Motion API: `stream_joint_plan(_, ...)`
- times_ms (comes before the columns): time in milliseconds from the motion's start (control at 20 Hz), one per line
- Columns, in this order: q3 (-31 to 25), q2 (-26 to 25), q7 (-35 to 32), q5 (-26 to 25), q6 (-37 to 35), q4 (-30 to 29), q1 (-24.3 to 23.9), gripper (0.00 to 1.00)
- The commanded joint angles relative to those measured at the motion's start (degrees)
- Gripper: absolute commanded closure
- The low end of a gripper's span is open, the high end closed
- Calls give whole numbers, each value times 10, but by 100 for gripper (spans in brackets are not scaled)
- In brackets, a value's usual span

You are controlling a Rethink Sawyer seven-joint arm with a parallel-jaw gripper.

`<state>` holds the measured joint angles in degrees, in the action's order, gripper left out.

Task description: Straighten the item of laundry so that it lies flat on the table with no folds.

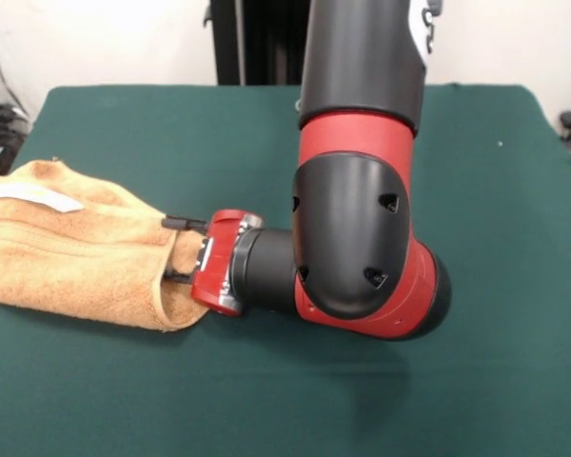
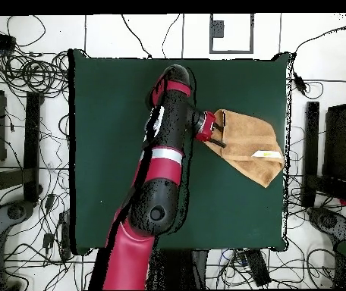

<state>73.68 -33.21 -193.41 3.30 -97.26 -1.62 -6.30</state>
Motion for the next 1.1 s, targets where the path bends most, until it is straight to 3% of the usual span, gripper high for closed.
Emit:
stream_joint_plan(50,-96,-66,71,39,8,-97,53,0)
stream_joint_plan(300,-109,-61,70,35,15,-111,62,0)
stream_joint_plan(700,-75,-103,31,45,10,-39,14,0)
stream_joint_plan(1100,-60,-113,23,36,-1,-22,1,0)
